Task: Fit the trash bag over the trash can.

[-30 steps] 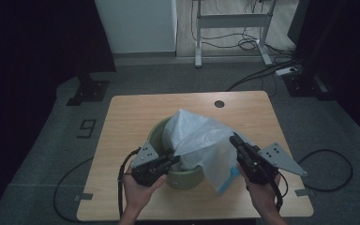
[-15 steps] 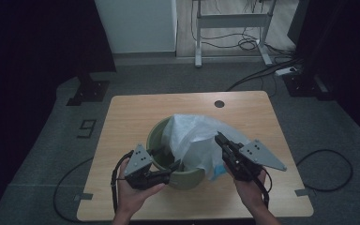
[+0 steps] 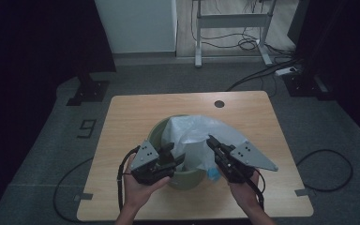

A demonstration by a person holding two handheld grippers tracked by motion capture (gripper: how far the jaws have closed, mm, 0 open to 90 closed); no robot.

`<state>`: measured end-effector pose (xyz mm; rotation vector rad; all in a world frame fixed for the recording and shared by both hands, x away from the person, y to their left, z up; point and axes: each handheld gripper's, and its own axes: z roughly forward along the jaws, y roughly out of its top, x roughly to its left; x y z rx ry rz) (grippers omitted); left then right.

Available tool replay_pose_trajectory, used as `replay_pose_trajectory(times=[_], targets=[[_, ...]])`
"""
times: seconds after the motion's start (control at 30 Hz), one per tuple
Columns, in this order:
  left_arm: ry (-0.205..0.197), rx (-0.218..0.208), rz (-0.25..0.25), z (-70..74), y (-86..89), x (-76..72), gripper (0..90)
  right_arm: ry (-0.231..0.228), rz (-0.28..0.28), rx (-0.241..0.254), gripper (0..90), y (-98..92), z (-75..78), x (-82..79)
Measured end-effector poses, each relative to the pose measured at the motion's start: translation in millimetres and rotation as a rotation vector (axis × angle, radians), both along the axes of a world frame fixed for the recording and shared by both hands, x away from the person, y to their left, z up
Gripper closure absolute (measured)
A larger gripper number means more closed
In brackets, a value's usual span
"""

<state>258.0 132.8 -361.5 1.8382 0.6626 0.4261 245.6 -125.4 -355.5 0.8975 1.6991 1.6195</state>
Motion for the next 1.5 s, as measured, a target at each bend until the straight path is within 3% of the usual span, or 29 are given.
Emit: replay_pose_trajectory(times=[0.1, 0.2, 0.3, 0.33, 0.43, 0.5, 0.53, 0.57, 0.63, 0.73, 0.93, 0.97, 1.03, 1.1, 1.17, 1.33, 1.5], targets=[[-0.011, -0.001, -0.019, -0.3, -1.9, 0.5, 56.2, 0.002, 0.017, -0.003, 89.3, 3.5, -1.9, 0.4], [-0.004, -0.006, -0.021, -1.1, -1.6, 1.5, 70.9, 0.005, 0.056, -0.032, 89.2, 13.4, -7.6, -0.4], [0.023, -0.020, -0.032, -3.6, 2.5, 4.3, 77.7, 0.012, 0.070, -0.039, 89.2, 17.1, -10.3, -0.1], [0.035, -0.025, -0.050, -4.7, 4.6, 5.6, 85.1, 0.022, 0.082, -0.036, 89.1, 19.2, -12.7, 0.9], [0.039, -0.034, -0.048, -6.3, 8.4, 6.7, 89.1, 0.037, 0.104, -0.022, 87.0, 19.3, -14.9, 2.1], [0.036, -0.044, -0.028, -6.6, 11.2, 7.1, 89.9, 0.049, 0.133, -0.009, 78.7, 18.4, -16.5, 2.6], [0.036, -0.044, -0.028, -6.6, 11.2, 7.1, 89.9, 0.045, 0.156, -0.002, 70.9, 17.7, -17.2, 1.8], [0.041, -0.058, 0.002, -6.9, 14.9, 7.9, 90.0, 0.035, 0.173, 0.004, 59.4, 17.0, -18.1, -0.4], [0.046, -0.064, 0.031, -8.0, 19.5, 8.4, 90.0, 0.007, 0.151, 0.003, 51.2, 14.0, -20.8, -8.3], [0.060, -0.081, 0.052, -10.8, 26.3, 9.2, 90.0, 0.003, 0.140, 0.014, 41.6, 4.0, -28.4, -21.1], [0.066, -0.091, 0.070, -12.8, 30.2, 8.9, 90.0, 0.035, 0.096, -0.009, 34.4, -9.7, -47.7, -39.4], [0.067, -0.091, 0.073, -12.9, 30.8, 9.2, 90.0, 0.058, 0.074, -0.006, 32.7, -15.5, -58.4, -46.0], [0.068, -0.093, 0.076, -13.0, 31.2, 9.5, 90.0, 0.066, 0.067, -0.003, 32.0, -17.8, -62.4, -47.6], [0.072, -0.093, 0.082, -13.2, 31.2, 10.2, 90.0, 0.113, 0.040, 0.004, 29.3, -26.9, -80.6, -53.2], [0.080, -0.090, 0.082, -13.5, 30.2, 11.0, 90.0, 0.121, 0.034, 0.007, 29.0, -30.1, -89.9, -58.2], [0.084, -0.087, 0.080, -13.6, 28.3, 11.2, 90.0, 0.132, 0.036, -0.002, 26.9, -29.1, -99.5, -70.9], [0.090, -0.085, 0.078, -14.1, 26.3, 12.0, 90.0, 0.150, 0.042, 0.020, 24.6, -23.4, -105.1, -86.4]])
